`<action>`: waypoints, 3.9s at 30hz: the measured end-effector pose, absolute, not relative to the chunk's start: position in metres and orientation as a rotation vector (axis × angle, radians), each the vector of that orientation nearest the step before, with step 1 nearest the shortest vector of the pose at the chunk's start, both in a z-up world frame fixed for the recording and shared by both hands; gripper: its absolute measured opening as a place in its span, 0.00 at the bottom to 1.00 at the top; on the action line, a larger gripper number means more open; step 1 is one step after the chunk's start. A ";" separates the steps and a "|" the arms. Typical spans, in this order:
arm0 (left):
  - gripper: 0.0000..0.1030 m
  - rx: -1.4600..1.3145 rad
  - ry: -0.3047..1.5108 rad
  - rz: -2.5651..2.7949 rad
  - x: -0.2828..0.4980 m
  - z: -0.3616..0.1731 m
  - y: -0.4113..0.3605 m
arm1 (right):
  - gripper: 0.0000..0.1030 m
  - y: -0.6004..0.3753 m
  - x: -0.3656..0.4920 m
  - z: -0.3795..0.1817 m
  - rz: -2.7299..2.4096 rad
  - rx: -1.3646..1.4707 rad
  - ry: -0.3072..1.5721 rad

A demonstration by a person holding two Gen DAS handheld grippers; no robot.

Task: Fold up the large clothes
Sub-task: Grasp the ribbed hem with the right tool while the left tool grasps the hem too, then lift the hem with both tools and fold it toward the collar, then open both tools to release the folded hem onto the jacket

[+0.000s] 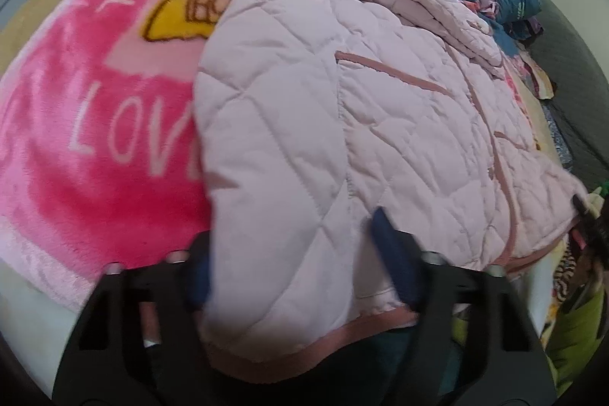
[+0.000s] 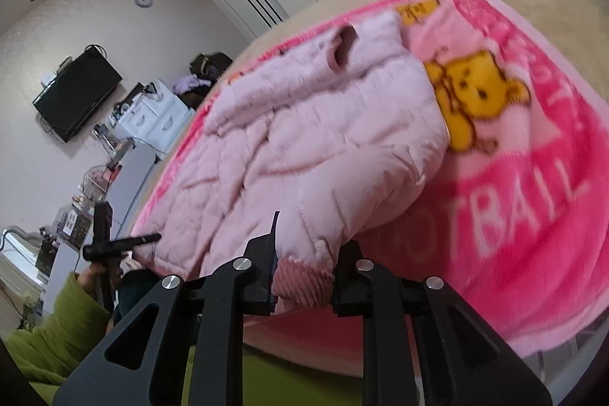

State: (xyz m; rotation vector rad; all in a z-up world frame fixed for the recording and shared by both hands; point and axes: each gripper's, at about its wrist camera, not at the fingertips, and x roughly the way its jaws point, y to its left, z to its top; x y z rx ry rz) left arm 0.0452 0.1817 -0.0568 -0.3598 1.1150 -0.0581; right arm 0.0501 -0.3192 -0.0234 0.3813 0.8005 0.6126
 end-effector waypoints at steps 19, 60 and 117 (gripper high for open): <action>0.14 -0.291 0.794 -0.112 0.061 0.041 0.154 | 0.16 -0.317 0.072 0.003 0.587 0.427 0.678; 0.14 -0.270 0.681 -0.036 0.199 0.124 0.167 | 0.14 -0.312 0.213 0.089 0.562 0.433 0.497; 0.20 -0.340 0.603 0.131 0.315 0.056 0.198 | 0.49 -0.297 0.409 0.036 0.433 0.678 0.750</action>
